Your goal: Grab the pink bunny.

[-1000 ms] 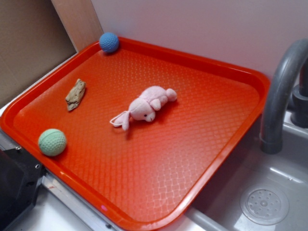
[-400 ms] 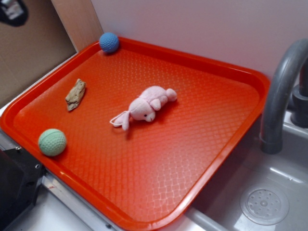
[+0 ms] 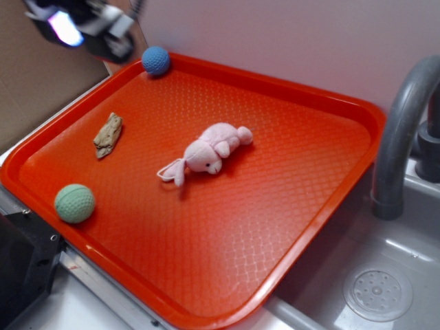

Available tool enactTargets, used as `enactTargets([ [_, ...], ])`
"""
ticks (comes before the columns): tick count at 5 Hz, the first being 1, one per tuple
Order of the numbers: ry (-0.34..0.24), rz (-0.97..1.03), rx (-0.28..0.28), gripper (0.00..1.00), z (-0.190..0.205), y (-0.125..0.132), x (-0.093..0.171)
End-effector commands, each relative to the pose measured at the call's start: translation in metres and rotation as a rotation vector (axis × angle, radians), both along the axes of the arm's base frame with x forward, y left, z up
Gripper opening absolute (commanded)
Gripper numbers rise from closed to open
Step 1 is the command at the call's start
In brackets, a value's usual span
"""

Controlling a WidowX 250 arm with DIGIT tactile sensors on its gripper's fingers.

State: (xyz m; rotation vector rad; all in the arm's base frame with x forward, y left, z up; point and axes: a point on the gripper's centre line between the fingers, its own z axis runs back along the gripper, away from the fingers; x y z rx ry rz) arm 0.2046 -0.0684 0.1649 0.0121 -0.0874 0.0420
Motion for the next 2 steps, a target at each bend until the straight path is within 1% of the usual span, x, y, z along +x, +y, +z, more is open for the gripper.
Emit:
enactTargets([
  [1,-0.014,0.029,0.04,1.0,-0.043,-0.01,0.032],
  [2,-0.001,0.003,0.049,1.0,-0.067,-0.012,0.037],
])
